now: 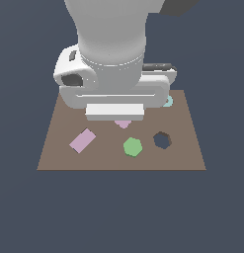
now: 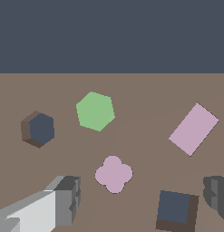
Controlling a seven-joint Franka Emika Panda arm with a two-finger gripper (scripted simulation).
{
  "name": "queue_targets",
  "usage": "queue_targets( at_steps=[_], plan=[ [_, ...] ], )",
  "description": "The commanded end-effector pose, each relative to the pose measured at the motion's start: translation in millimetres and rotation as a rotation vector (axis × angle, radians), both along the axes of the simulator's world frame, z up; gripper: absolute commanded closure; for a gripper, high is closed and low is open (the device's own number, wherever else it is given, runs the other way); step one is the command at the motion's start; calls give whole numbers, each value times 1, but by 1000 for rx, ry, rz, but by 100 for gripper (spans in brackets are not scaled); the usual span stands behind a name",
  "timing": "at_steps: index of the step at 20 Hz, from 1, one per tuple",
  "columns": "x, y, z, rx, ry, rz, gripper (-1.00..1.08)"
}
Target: Insert a designated object into the corresponding slot on a board.
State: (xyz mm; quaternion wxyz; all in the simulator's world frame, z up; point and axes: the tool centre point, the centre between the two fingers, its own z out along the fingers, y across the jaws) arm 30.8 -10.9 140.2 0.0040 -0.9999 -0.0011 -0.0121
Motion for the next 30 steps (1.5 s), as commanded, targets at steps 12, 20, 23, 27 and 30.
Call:
queue_targets(
  at_steps=[12,20,23,27,30],
  plan=[
    [45,35,-73,-8,19,177,-92],
    [55,44,-90,-10,23,219,-92],
    [56,45,-90,-11,23,222,-92],
    [55,44,-94,-10,24,220,-92],
    [55,44,-104,-11,24,221,-92]
  ],
)
